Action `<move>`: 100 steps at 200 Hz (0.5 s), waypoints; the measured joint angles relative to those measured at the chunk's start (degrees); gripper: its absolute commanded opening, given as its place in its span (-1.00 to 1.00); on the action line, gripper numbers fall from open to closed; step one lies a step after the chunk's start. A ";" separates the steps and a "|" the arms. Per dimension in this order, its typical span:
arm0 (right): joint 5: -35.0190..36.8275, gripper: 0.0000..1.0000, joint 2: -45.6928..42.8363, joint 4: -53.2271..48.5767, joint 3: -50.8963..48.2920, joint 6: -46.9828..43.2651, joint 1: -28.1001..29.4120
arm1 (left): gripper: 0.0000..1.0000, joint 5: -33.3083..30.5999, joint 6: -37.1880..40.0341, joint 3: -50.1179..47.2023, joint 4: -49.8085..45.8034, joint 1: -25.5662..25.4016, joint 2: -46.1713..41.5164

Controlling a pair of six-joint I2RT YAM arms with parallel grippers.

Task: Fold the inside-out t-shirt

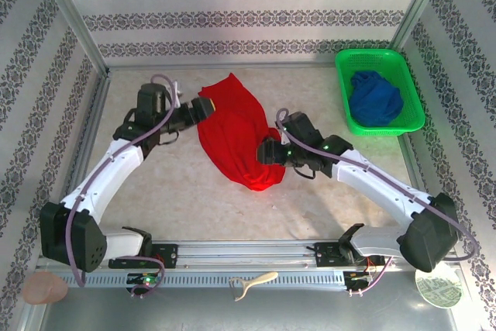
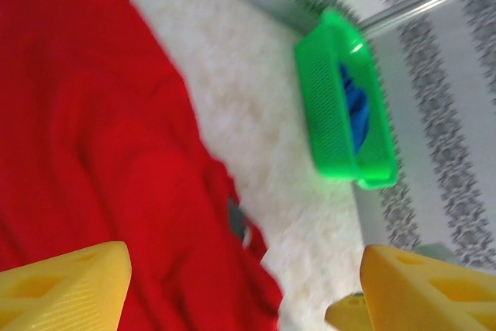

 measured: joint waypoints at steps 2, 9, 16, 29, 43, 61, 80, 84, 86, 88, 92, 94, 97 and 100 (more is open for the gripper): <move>0.11 0.36 0.17 -0.04 -0.11 0.11 0.00 | 0.56 -0.15 -0.02 -0.52 -0.31 -0.17 -0.13; 0.22 0.34 1.14 0.09 -0.22 0.46 0.24 | 0.57 -0.63 0.02 -2.08 -1.38 -1.05 -0.33; 0.26 0.33 2.36 0.61 -0.22 0.68 0.28 | 0.57 -1.16 0.09 -3.41 -2.54 -2.25 -0.31; 0.22 0.23 5.53 1.64 0.17 0.83 0.28 | 0.57 -2.10 0.24 -5.55 -4.57 -5.20 -0.31; -0.35 -0.31 10.19 2.14 1.68 0.50 0.28 | 0.58 -2.89 0.22 -7.43 -5.62 -8.13 -0.31; -1.40 -1.00 16.50 2.60 5.11 0.22 0.24 | 0.58 -3.89 0.17 -9.09 -5.97 -9.84 -0.37; -3.48 -1.00 21.20 1.01 11.32 -1.46 -1.01 | 0.58 -5.51 0.15 -9.18 -6.03 -9.86 -0.48; -3.89 -1.00 21.49 0.68 12.76 -1.73 -1.51 | 0.58 -5.79 0.20 -9.11 -6.05 -9.86 -0.59; -4.13 -1.00 21.64 0.28 13.73 -1.90 -1.95 | 0.58 -5.90 0.20 -9.07 -6.08 -9.86 -0.66; -4.44 -1.00 21.86 -0.20 14.82 -2.19 -2.32 | 0.59 -5.95 0.20 -9.05 -6.10 -9.86 -0.68; -5.05 -1.00 21.92 -1.16 16.96 -2.19 -3.23 | 0.59 -6.12 0.28 -8.87 -6.23 -9.86 -0.76; -5.44 -1.00 22.05 -1.60 18.34 -2.27 -3.74 | 0.59 -6.21 0.31 -8.79 -6.34 -9.86 -0.81; -5.81 -1.00 22.05 -2.08 20.31 -2.34 -4.52 | 0.59 -6.38 0.44 -8.59 -6.47 -9.86 -0.85; -6.14 -1.00 22.08 -2.89 22.51 -2.29 -5.40 | 0.59 -6.51 0.48 -8.37 -6.64 -9.86 -0.90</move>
